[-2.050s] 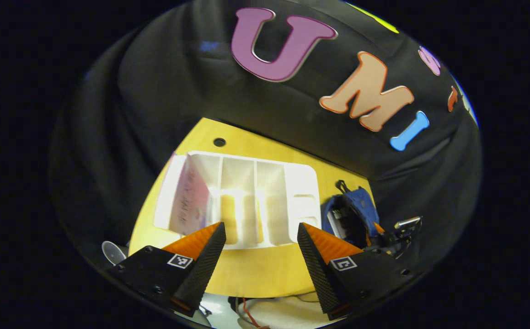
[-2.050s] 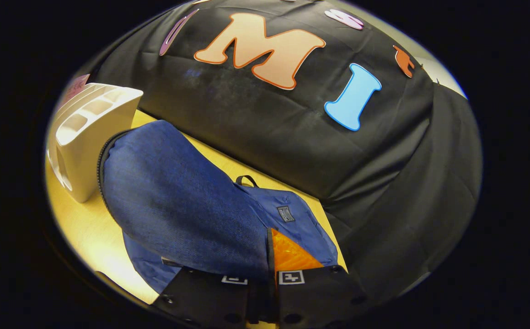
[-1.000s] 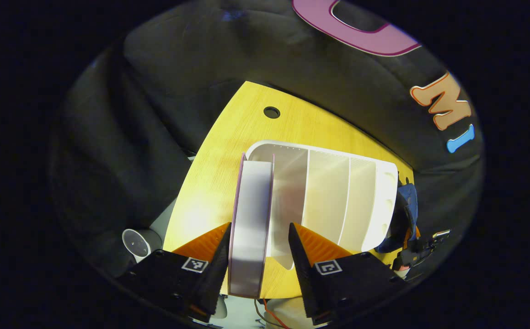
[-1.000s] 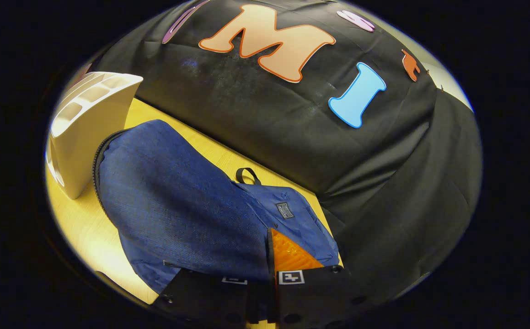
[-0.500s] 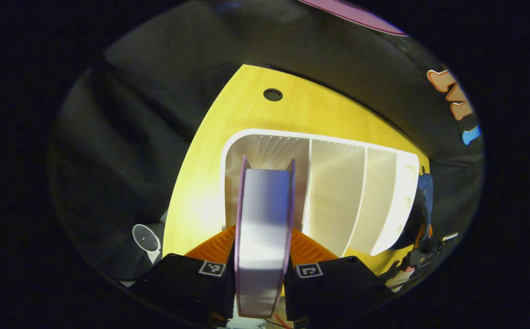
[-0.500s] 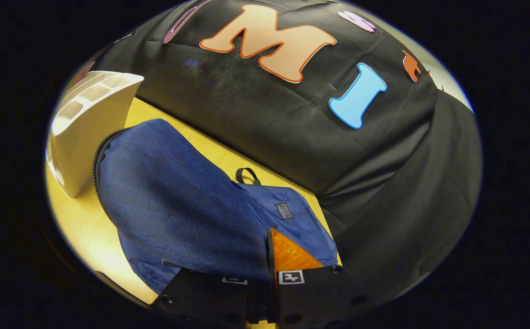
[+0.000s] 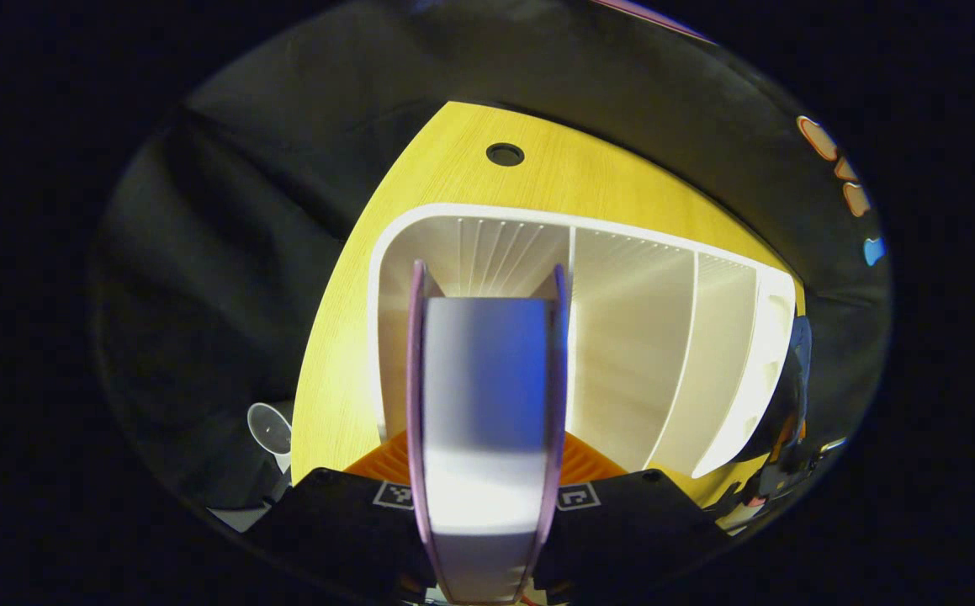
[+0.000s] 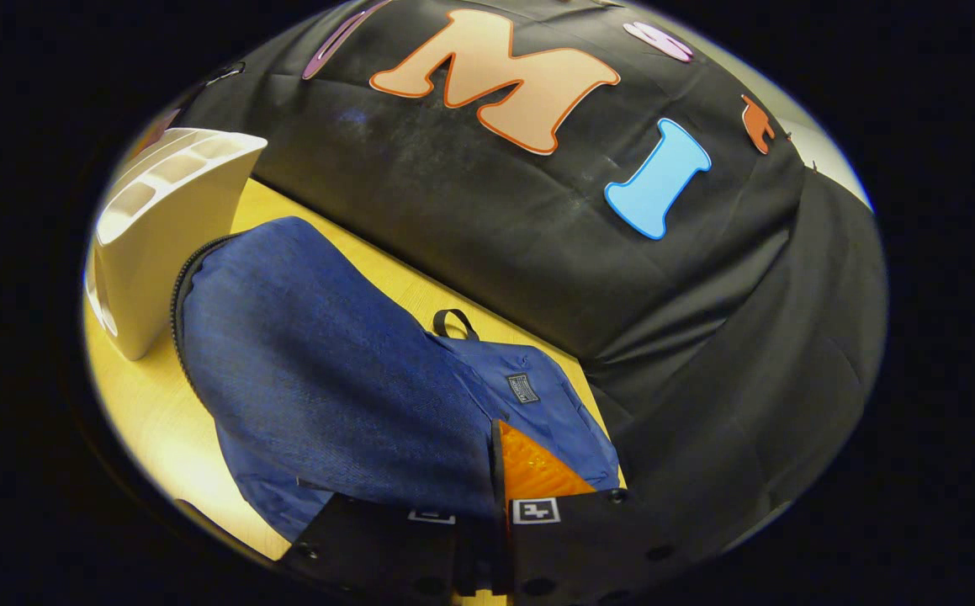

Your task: Open the schoolbag, grab two books from the bookshelf and put them into the schoolbag.

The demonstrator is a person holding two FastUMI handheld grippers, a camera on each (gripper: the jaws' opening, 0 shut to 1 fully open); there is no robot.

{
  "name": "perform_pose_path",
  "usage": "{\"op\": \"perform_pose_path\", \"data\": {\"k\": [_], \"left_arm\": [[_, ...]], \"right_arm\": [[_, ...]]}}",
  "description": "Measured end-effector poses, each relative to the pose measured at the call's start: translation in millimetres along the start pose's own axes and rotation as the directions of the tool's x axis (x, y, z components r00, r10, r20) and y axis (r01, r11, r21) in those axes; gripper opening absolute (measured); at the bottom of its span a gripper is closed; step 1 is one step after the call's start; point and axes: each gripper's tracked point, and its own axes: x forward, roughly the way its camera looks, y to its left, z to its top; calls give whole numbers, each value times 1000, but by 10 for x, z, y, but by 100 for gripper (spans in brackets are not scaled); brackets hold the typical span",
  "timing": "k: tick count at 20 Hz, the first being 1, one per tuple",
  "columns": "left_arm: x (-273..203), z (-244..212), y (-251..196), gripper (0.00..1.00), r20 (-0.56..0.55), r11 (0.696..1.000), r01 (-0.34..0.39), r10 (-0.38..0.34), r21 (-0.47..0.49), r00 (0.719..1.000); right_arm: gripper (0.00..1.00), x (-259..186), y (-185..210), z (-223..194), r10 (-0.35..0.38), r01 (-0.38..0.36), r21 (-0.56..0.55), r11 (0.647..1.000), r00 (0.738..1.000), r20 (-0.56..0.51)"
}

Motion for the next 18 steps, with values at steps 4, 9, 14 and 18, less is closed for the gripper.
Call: {"op": "perform_pose_path", "data": {"k": [4,9,14,18], "left_arm": [[-68,-147,43,40,-65,998,-14,10,-61,998],[-537,-330,1,40,-43,998,-8,5,-65,999],[-1152,-581,-84,40,-28,992,-8,5,-127,1000],[-1630,-679,-304,41,18,995,23,-21,-101,1000]], "right_arm": [[7,9,-19,2,1,-1,8,1000,1000,3],[7,8,-18,-8,11,-11,-1,1000,1000,13],[7,9,-44,-20,21,-22,17,1000,1000,22],[7,5,-60,-37,38,-39,28,999,999,23]]}}
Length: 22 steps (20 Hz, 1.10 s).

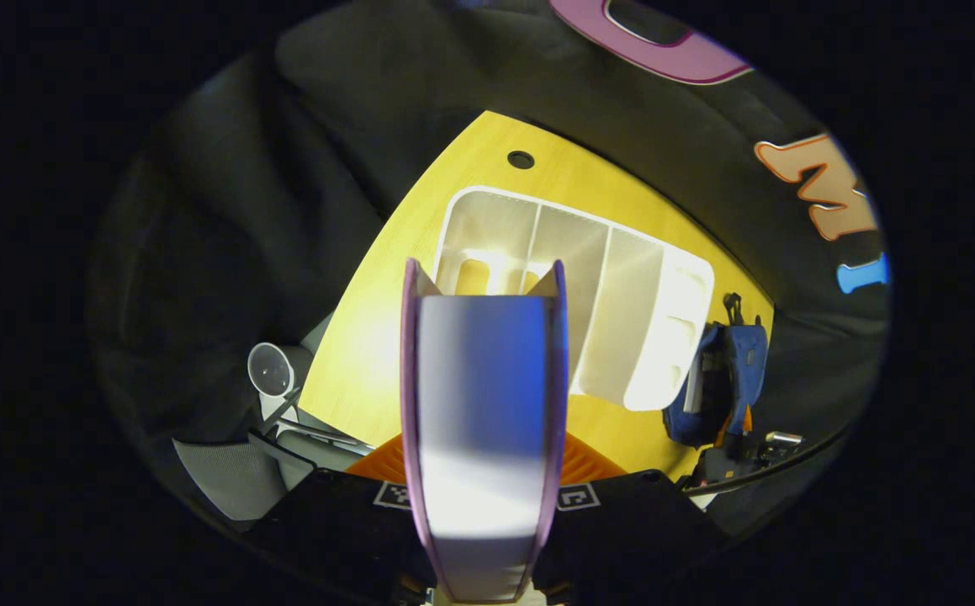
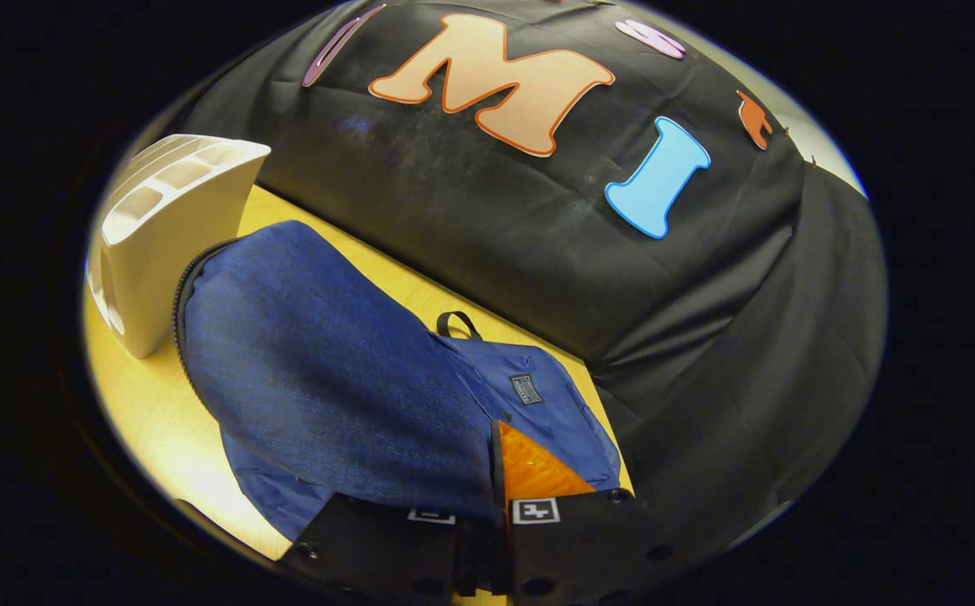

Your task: Open the schoolbag, grab two books from the bookshelf and put them into the schoolbag.

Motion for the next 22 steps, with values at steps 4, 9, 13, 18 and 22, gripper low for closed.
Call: {"op": "perform_pose_path", "data": {"k": [4,9,13,18,22], "left_arm": [[-413,-54,-374,41,81,996,24,-31,80,996],[-505,-345,-1043,41,92,981,136,-150,140,984],[-331,-586,-1753,41,39,934,320,-329,156,943],[158,-762,-2538,41,-19,859,501,-502,102,865],[645,-855,-2898,40,-19,829,554,-554,79,832]], "right_arm": [[7,-11,-17,10,18,-18,-3,1000,1000,6],[7,-23,-65,6,33,-33,31,999,999,11],[7,-23,-77,19,48,-49,50,998,999,17],[7,-38,-134,61,64,-66,81,995,998,23],[7,-33,-202,94,70,-72,141,987,997,20]]}}
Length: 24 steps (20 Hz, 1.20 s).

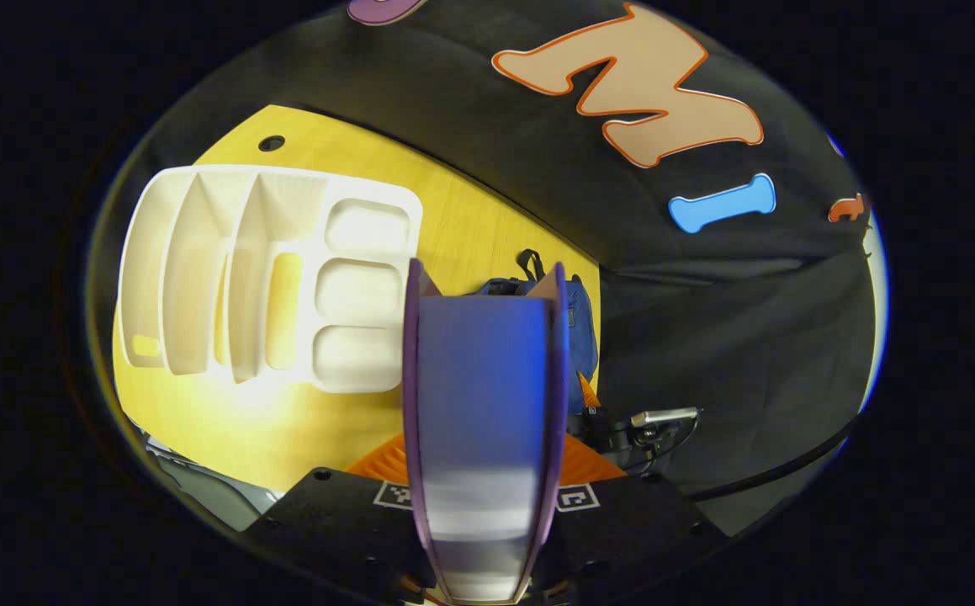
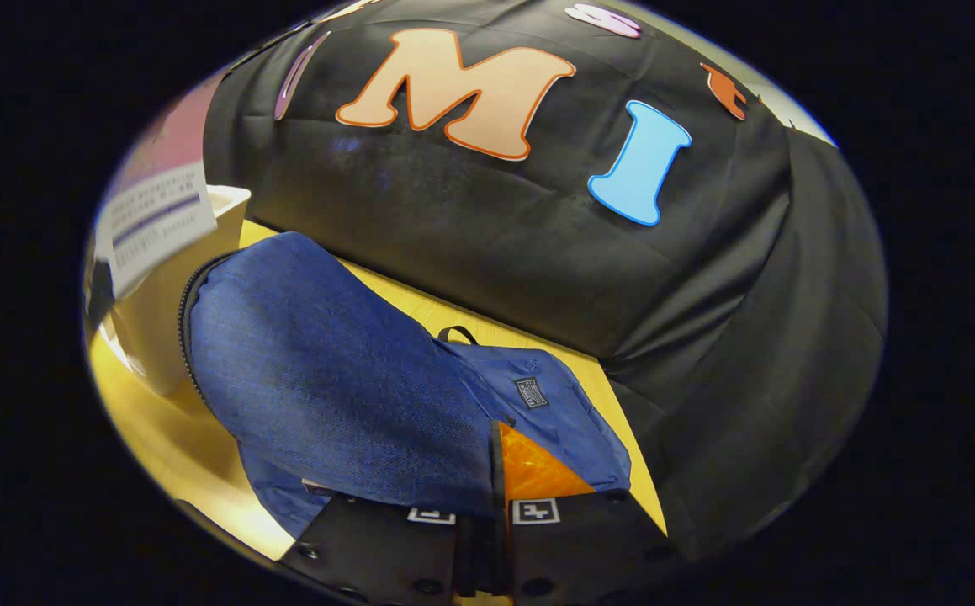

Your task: Open the schoolbag, grab two books from the bookshelf and put them into the schoolbag.

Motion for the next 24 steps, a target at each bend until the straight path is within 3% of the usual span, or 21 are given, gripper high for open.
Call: {"op": "perform_pose_path", "data": {"k": [5,12,16,24], "left_arm": [[738,-11,-152,40,-4,993,92,-93,-80,996],[1523,-81,-386,39,51,975,212,-209,-70,977],[1934,3,-546,39,139,945,320,-308,-75,941],[2480,33,-647,39,210,894,438,-411,-99,887]], "right_arm": [[7,2,-70,61,20,-20,70,997,1000,-2],[7,36,-129,116,62,-63,155,986,998,8],[7,32,-136,154,75,-77,184,980,997,20],[8,-32,-129,214,104,-115,212,971,993,63]]}}
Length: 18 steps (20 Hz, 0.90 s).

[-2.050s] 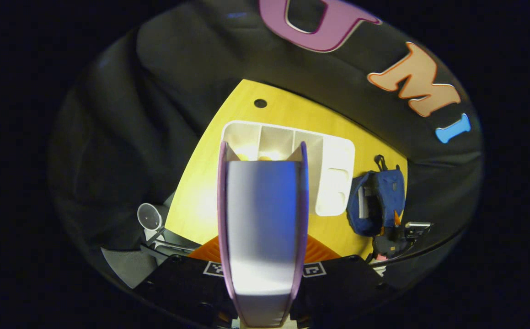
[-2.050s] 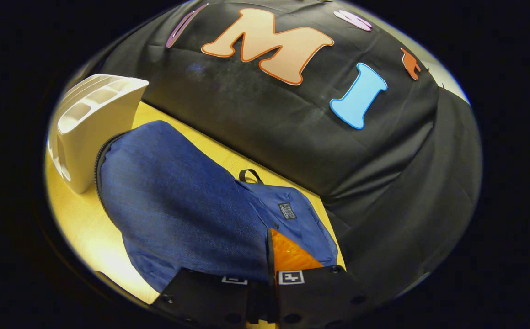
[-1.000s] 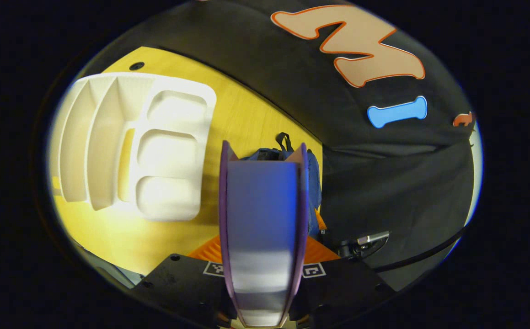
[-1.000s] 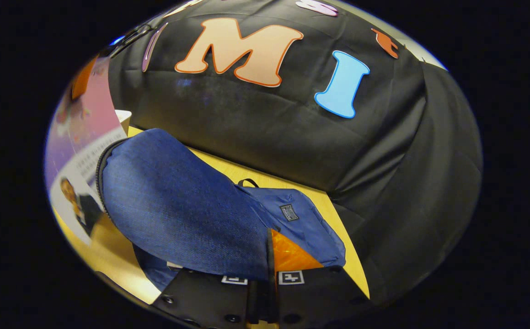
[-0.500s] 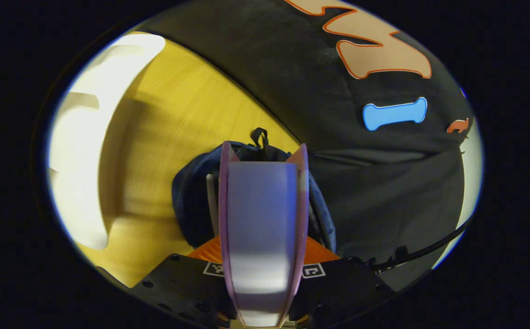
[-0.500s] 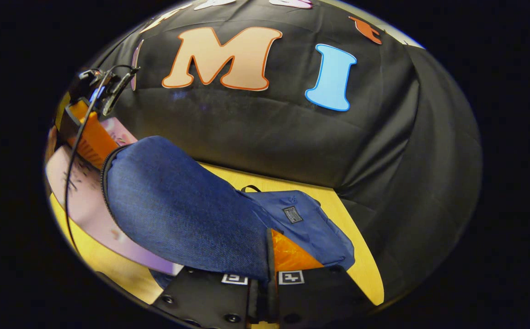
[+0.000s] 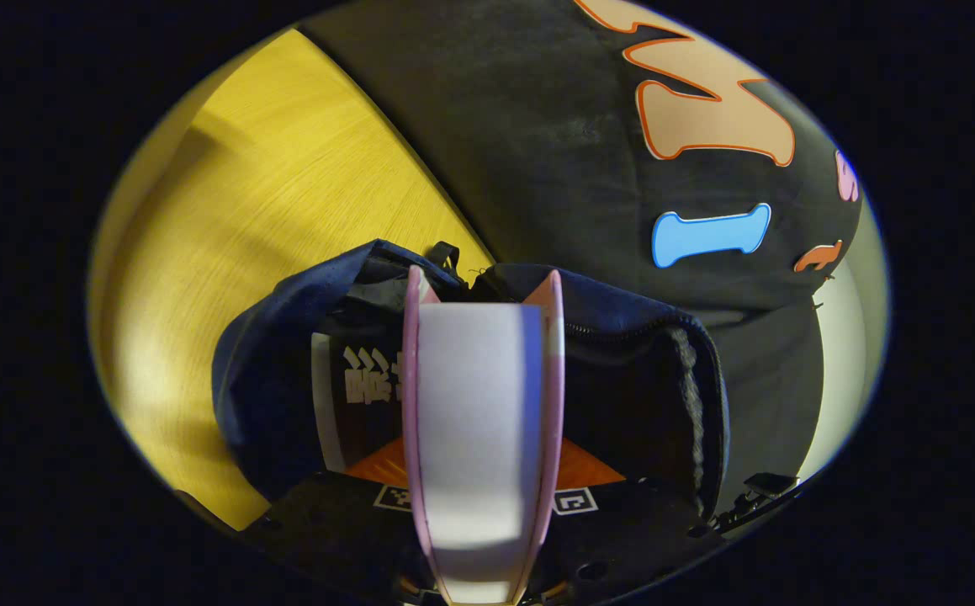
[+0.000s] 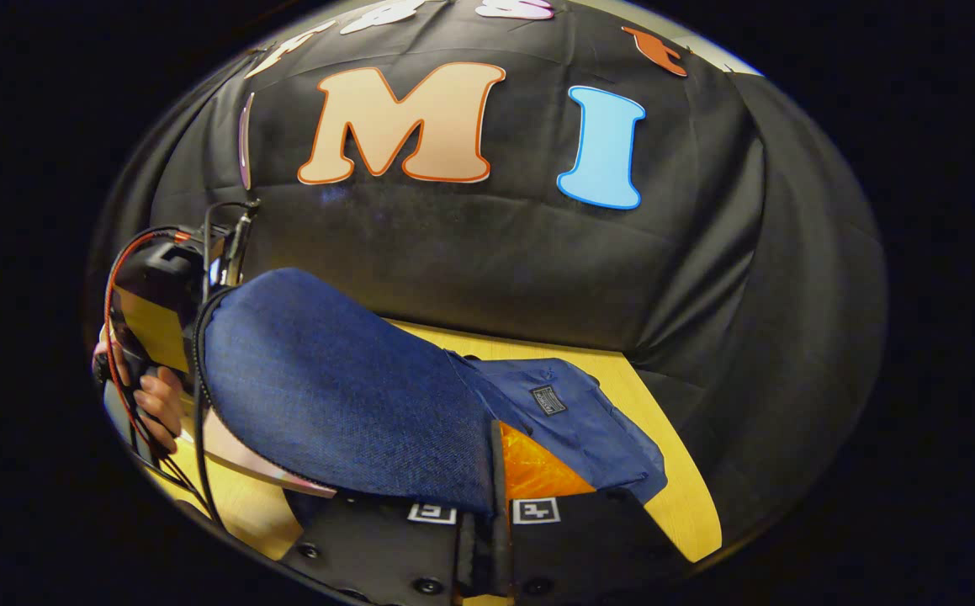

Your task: Open the schoolbag, grab two books from the bookshelf and put them into the schoolbag.

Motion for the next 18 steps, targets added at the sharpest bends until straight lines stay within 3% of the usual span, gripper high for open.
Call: {"op": "perform_pose_path", "data": {"k": [12,18], "left_arm": [[660,-167,168,37,-1,990,114,-114,-86,993],[828,-214,257,42,-27,995,52,-54,-81,998]], "right_arm": [[8,-19,151,17,34,-34,-24,999,999,21],[8,13,114,3,32,-32,9,999,999,17]]}}
